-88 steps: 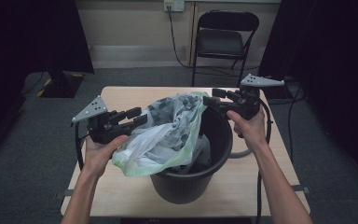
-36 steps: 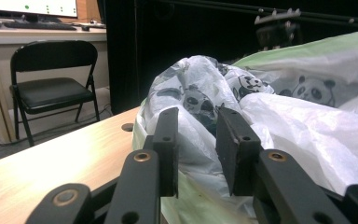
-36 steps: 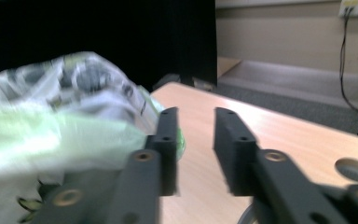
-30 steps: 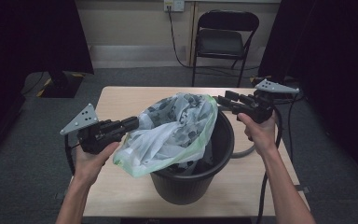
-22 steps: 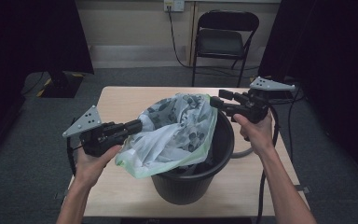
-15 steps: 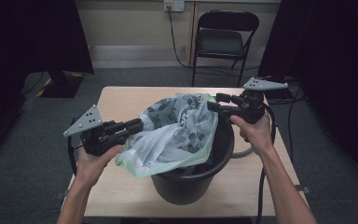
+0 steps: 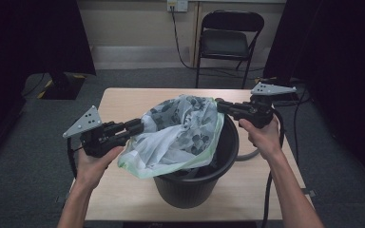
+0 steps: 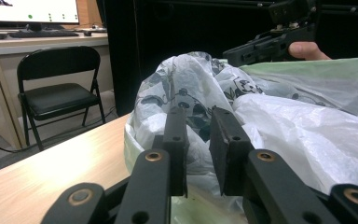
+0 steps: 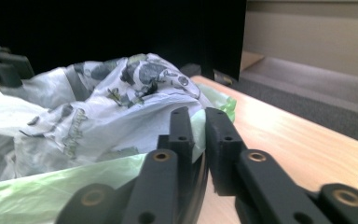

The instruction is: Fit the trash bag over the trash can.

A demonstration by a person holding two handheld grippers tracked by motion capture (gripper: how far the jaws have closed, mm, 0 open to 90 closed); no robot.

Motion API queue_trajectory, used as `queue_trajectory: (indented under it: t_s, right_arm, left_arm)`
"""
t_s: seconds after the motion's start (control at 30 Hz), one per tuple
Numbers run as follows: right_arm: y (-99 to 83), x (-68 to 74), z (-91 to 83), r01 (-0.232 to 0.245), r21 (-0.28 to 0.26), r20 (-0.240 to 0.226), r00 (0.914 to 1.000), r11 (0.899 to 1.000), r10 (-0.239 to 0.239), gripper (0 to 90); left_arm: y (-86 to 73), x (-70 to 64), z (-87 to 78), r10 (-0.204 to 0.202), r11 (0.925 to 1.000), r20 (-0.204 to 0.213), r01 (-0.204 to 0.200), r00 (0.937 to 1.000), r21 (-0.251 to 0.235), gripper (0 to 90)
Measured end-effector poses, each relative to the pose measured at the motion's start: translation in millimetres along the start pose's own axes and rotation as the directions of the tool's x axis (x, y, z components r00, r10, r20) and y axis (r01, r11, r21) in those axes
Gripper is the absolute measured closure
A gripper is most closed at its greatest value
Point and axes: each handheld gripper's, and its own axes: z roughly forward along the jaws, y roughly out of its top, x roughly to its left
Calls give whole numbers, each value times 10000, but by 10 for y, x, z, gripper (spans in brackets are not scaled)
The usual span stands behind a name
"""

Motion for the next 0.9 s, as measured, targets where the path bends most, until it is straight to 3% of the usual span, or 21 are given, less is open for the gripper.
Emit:
queue_trajectory:
  t_s: [0.17,0.33,0.57,0.73,0.9]
  right_arm:
    - [-87,-89,-127,-179,-120,393,9991,9998,184,900]
    - [-338,-223,-184,-676,-493,147,9976,9965,684,900]
    - [-624,-230,4,-762,2,6,9971,9971,762,900]
    - [-576,-259,-2,-825,-352,62,9965,9960,828,889]
    - [-445,-284,-108,-895,-973,215,9955,9912,920,814]
  left_arm:
    - [-3,3,1,-12,10000,-9,12,10000,-16,769]
    - [-6,1,8,-39,10000,-6,39,10000,-41,769]
    - [-10,10,1,-18,10000,-43,18,10000,-66,773]
    - [-18,44,-28,-63,10000,-97,63,9999,-22,750]
    - [23,115,-22,-299,9994,-276,295,9992,-156,681]
